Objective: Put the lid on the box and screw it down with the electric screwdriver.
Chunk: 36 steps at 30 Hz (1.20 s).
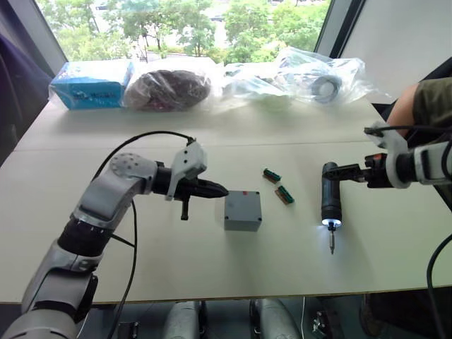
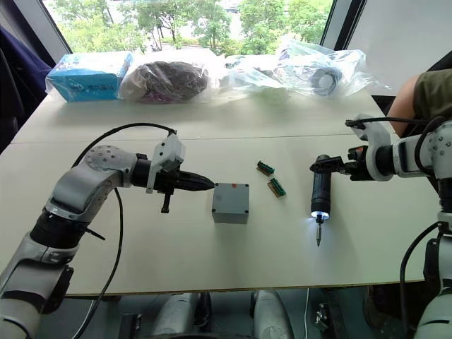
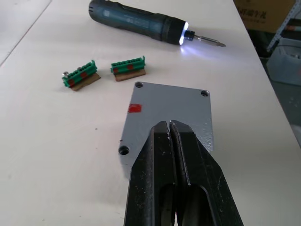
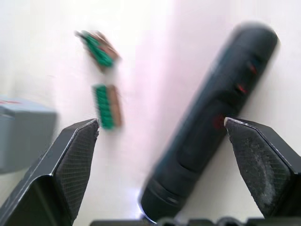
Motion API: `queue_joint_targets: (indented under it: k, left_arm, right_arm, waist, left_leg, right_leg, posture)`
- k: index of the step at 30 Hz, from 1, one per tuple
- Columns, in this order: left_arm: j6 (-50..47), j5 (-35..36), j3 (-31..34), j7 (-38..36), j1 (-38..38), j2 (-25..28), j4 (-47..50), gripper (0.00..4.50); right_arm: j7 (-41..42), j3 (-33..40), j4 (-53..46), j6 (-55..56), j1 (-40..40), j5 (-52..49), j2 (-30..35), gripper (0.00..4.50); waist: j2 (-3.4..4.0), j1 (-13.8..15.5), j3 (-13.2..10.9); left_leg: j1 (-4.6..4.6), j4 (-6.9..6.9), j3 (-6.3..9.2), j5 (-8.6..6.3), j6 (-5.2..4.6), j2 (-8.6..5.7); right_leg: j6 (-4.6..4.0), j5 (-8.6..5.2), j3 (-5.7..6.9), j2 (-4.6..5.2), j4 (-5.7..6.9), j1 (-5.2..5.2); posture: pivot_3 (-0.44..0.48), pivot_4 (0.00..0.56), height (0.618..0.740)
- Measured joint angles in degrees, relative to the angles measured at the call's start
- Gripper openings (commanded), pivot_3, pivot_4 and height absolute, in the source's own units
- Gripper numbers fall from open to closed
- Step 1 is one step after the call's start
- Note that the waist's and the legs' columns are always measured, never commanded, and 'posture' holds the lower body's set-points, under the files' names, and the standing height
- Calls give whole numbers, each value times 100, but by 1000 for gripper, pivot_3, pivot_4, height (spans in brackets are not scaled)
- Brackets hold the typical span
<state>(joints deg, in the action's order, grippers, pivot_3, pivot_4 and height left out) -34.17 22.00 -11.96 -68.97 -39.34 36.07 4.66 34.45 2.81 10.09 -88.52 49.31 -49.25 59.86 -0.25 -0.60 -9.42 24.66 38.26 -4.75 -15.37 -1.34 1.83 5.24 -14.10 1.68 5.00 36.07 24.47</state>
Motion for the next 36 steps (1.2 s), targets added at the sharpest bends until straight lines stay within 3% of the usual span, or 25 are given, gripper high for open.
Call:
queue_joint_targets:
  k: [3,6,8,10,14,20,27,36]
  left_arm:
    - [3,-8,110,66,-44,3,-207,0]
    - [135,-108,146,154,31,53,-360,0]
    - [416,-501,-33,259,195,163,-570,0]
    - [588,-746,-232,295,339,148,-729,0]
    - [734,-921,-529,286,417,-110,-841,0]
    - [962,-1137,-908,206,257,-491,-905,0]
    - [1231,-1453,-1088,101,-58,-742,-1351,0]
    - [1777,-1826,-1068,160,-475,-1031,-2194,0]
  right_arm:
    - [394,95,-799,501,-325,-43,33,4477]
    - [912,1,-2173,1455,-1333,118,187,4477]
    - [1275,-516,-3194,2324,-2136,535,318,4477]
    - [1442,-927,-3568,2836,-2563,878,340,4477]
    - [1497,-1325,-3684,3443,-2906,1428,115,4477]
    - [1347,-1634,-3529,3501,-2907,1631,-724,4477]
    - [1313,-1608,-3523,3143,-2818,1614,-1109,4477]
    - [1257,-1338,-3963,2366,-2823,899,-1530,4477]
  waist:
    - [0,18,0]
    - [-2,46,0]
    - [-2,41,0]
    - [-3,32,0]
    - [-8,63,-2]
    - [-9,127,-1]
    - [-9,142,-1]
    - [-9,131,-1]
  left_leg:
    - [0,0,3,0,1,0]
    - [1,0,2,1,1,-1]
    - [-1,3,2,2,4,-2]
    - [-1,7,0,10,17,-2]
    - [-1,23,2,15,27,-2]
    - [2,46,6,14,24,0]
    - [13,74,11,6,11,-1]
    - [16,77,16,2,4,-1]
  right_leg:
    - [1,0,3,1,0,-1]
    - [6,-3,2,2,0,-2]
    - [7,-4,2,2,4,-2]
    - [8,-3,1,3,6,-3]
    - [6,-3,1,4,7,-10]
    - [6,-3,2,0,15,-14]
    - [4,-4,5,2,15,-22]
    - [6,-2,9,1,18,-20]
  posture:
    - [0,150,740]
    - [0,150,740]
    - [0,150,740]
    - [0,150,740]
    - [0,150,740]
    - [0,150,740]
    - [0,150,740]
    - [0,150,740]
